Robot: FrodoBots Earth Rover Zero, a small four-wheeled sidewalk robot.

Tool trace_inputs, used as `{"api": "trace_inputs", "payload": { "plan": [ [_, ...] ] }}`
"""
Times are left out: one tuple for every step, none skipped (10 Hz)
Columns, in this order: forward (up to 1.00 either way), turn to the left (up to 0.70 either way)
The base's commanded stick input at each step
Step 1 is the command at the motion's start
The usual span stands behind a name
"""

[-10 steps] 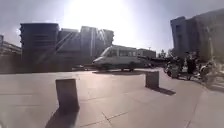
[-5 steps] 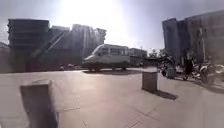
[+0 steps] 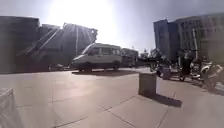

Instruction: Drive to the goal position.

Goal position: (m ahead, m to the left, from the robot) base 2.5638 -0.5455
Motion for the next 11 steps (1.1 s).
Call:
{"api": "trace_inputs", "payload": {
  "plan": [
    [1.0,0.0],
    [1.0,0.0],
    [1.0,0.03],
    [1.0,0.14],
    [1.0,0.24],
    [1.0,0.27],
    [1.0,0.27],
    [1.0,0.27],
    [1.0,0.19],
    [1.0,0.04],
    [1.0,0.0]
  ]
}}
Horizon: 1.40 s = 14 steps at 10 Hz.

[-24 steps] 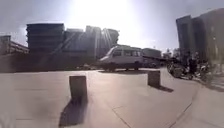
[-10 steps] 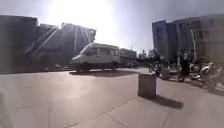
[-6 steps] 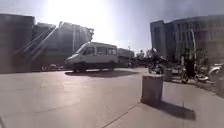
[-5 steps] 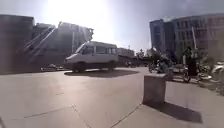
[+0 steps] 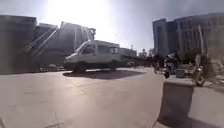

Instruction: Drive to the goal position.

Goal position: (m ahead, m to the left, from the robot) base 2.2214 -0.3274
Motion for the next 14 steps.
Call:
{"api": "trace_inputs", "payload": {
  "plan": [
    [1.0,0.0],
    [1.0,0.0],
    [1.0,0.0],
    [1.0,0.0],
    [1.0,0.0],
    [1.0,0.0],
    [1.0,-0.13],
    [1.0,-0.27],
    [1.0,-0.27],
    [1.0,-0.27],
    [1.0,-0.27],
    [1.0,-0.27],
    [1.0,-0.27],
    [1.0,-0.27]
  ]
}}
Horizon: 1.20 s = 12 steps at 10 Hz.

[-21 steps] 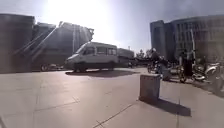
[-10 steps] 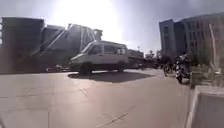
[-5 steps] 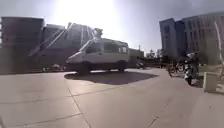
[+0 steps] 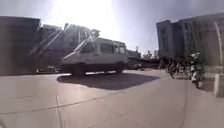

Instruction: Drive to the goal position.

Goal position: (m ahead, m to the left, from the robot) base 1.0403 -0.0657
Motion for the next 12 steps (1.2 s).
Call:
{"api": "trace_inputs", "payload": {
  "plan": [
    [1.0,-0.27],
    [1.0,-0.27],
    [1.0,-0.27],
    [1.0,-0.27],
    [1.0,-0.27],
    [1.0,-0.27],
    [1.0,-0.27],
    [1.0,-0.27],
    [1.0,-0.27],
    [1.0,-0.27],
    [1.0,-0.27],
    [1.0,-0.27]
  ]
}}
